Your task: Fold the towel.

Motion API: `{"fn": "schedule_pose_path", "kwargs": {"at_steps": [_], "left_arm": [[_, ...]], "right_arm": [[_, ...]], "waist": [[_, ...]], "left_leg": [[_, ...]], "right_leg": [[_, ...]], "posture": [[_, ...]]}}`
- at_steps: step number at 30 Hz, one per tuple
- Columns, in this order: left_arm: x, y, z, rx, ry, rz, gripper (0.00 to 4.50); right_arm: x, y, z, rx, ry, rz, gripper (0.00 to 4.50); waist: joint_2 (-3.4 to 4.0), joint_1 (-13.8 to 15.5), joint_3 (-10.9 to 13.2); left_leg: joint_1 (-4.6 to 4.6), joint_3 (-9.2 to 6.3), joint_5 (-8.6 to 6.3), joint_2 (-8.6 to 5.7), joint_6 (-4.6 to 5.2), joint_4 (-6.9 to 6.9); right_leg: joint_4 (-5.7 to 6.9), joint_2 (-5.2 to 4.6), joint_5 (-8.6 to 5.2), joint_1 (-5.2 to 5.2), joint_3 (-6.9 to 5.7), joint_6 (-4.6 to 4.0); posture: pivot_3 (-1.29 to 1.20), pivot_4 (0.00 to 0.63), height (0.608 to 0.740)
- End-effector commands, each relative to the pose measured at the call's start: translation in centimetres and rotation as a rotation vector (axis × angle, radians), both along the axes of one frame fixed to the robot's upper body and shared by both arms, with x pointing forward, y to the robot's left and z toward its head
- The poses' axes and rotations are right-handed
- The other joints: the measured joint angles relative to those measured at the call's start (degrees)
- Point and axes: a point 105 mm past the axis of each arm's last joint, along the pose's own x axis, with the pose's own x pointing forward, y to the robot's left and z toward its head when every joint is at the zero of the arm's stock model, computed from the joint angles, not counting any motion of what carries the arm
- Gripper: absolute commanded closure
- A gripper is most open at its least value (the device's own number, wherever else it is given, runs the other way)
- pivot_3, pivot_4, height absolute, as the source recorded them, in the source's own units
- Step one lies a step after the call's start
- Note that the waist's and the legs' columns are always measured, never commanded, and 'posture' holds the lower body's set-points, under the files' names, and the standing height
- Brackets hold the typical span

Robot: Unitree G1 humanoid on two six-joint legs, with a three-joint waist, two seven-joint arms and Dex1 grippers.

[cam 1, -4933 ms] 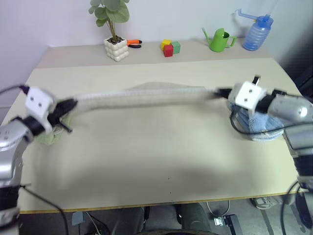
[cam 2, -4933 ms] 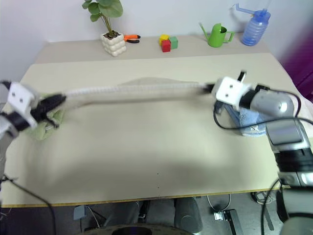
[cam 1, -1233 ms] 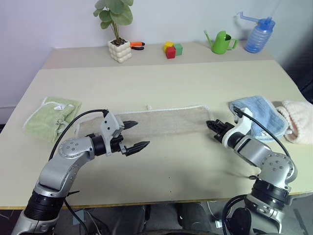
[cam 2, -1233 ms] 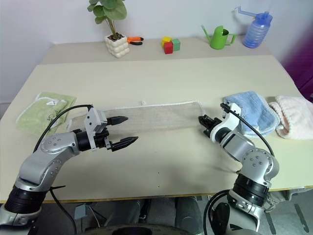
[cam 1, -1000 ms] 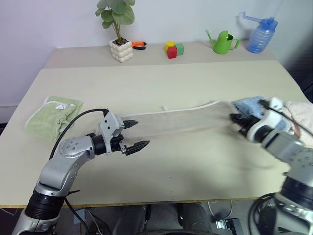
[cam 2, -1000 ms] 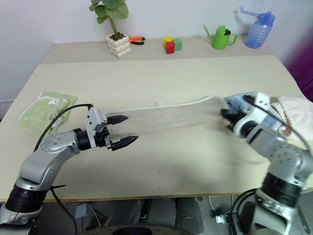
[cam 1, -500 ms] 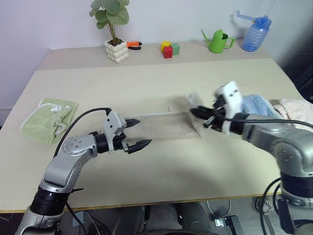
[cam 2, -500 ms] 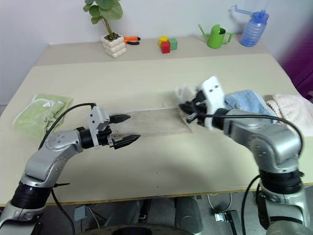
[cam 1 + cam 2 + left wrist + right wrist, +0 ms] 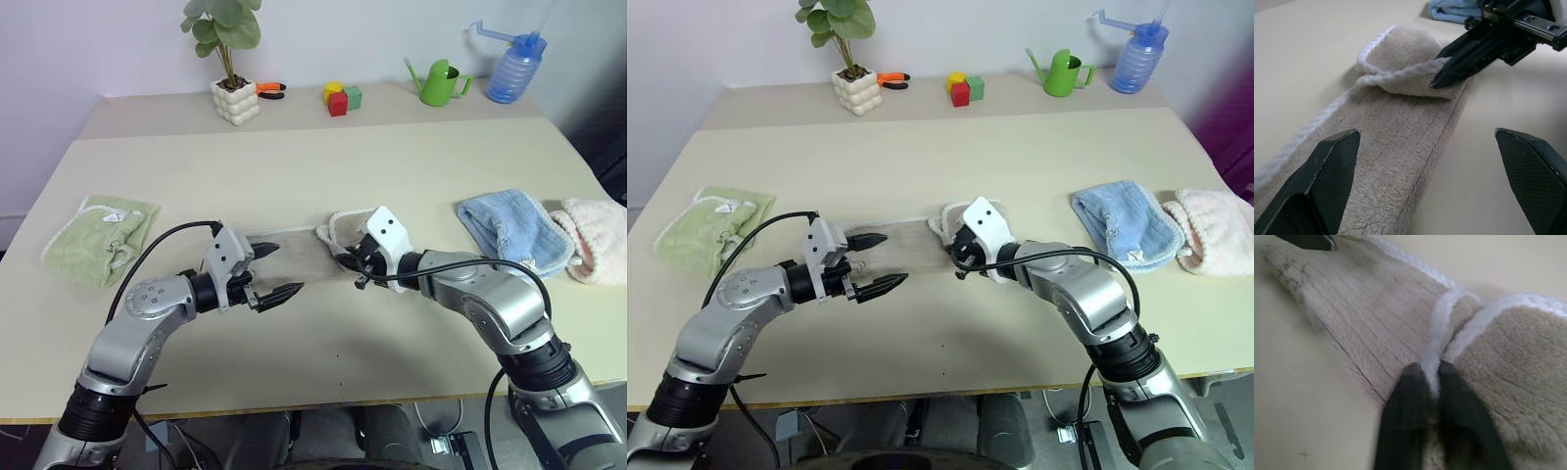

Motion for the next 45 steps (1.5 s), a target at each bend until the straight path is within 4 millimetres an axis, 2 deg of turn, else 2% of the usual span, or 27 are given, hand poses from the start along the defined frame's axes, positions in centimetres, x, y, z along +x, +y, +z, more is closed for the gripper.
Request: {"fn": "schedule_pose_path", "kwargs": {"at_steps": [1, 2, 3, 6, 9, 14, 17, 20, 26, 45], "left_arm": [[-0.2, 0.2, 0.9, -0.010, -0.032, 0.008, 0.00], [-0.2, 0.3, 0.9, -0.009, -0.032, 0.014, 0.00], [0.0, 1.3, 1.1, -0.021, -0.029, 0.058, 0.00], [0.2, 3.5, 1.5, -0.045, -0.022, 0.150, 0.00], [-0.1, 4.8, 1.5, -0.052, -0.008, 0.198, 0.00], [-0.7, 6.0, 1.2, -0.056, 0.024, 0.247, 0.00], [-1.7, 6.2, 0.3, -0.085, 0.080, 0.269, 0.00], [-2.7, 6.4, -0.7, -0.113, 0.134, 0.299, 0.00], [-3.7, 6.6, -1.6, -0.152, 0.189, 0.344, 0.00], [-3.8, 6.6, -1.6, -0.154, 0.193, 0.349, 0.00]], "right_arm": [[-0.3, 0.4, 1.9, 0.047, -0.056, 0.042, 2.10], [-0.4, 0.4, 2.1, 0.051, -0.062, 0.051, 1.56], [-1.0, -0.4, 3.3, 0.081, -0.096, 0.069, 1.09], [-1.8, -2.2, 5.8, 0.151, -0.172, 0.081, 1.09], [0.3, -4.0, 6.1, 0.165, -0.196, -0.043, 2.00], [3.2, -4.6, 5.5, 0.161, -0.219, -0.145, 4.46], [3.9, -3.0, 2.7, 0.101, -0.223, -0.089, 4.46], [3.3, -1.2, -0.3, 0.034, -0.213, 0.004, 4.46], [2.7, -0.1, -3.2, -0.026, -0.190, 0.049, 4.46], [2.7, 0.0, -3.4, -0.032, -0.199, 0.055, 4.46]], "waist": [[0.00, 0.0, 0.0], [0.00, 0.0, 0.0], [0.00, 0.1, 0.0], [0.00, 0.3, 0.0], [-0.01, 0.3, 0.0], [-0.01, 0.3, 0.0], [-0.02, 0.2, 0.0], [-0.01, -0.2, 0.0], [-0.01, -0.2, 0.0], [-0.02, -0.3, 0.0]], "left_leg": [[0.00, 0.00, 0.00, 0.00, 0.00, 0.00], [0.00, 0.00, 0.00, 0.00, 0.00, 0.00], [0.00, 0.00, 0.00, 0.00, 0.00, 0.00], [-0.04, -0.01, -0.01, 0.00, 0.02, -0.01], [-0.03, 0.00, -0.01, 0.01, 0.02, -0.01], [0.00, 0.01, 0.00, 0.03, 0.00, -0.02], [0.00, 0.02, 0.02, 0.02, -0.04, -0.02], [-0.01, 0.03, 0.09, 0.02, -0.18, -0.05], [0.01, 0.02, 0.01, 0.02, -0.04, -0.04], [0.03, 0.00, 0.01, 0.02, -0.06, -0.05]], "right_leg": [[0.00, 0.00, 0.00, 0.00, 0.00, 0.00], [0.00, 0.00, 0.00, -0.01, 0.00, 0.00], [0.00, 0.01, 0.00, -0.01, 0.00, 0.00], [-0.04, 0.00, 0.00, -0.03, 0.00, 0.00], [-0.04, 0.02, 0.00, -0.02, 0.00, 0.00], [-0.01, 0.03, 0.00, -0.02, 0.00, -0.01], [-0.01, 0.01, 0.00, -0.02, 0.00, -0.01], [-0.03, 0.00, 0.00, -0.02, 0.01, -0.01], [0.00, 0.01, 0.00, -0.02, 0.01, -0.01], [0.02, 0.04, 0.00, -0.02, 0.01, -0.02]], "posture": [[0.00, 0.150, 0.732], [0.00, 0.150, 0.732], [0.00, 0.150, 0.732], [0.00, 0.150, 0.732], [0.00, 0.150, 0.732], [0.00, 0.150, 0.732], [0.00, 0.150, 0.732], [0.00, 0.150, 0.732], [0.00, 0.150, 0.732], [0.00, 0.150, 0.732]]}}
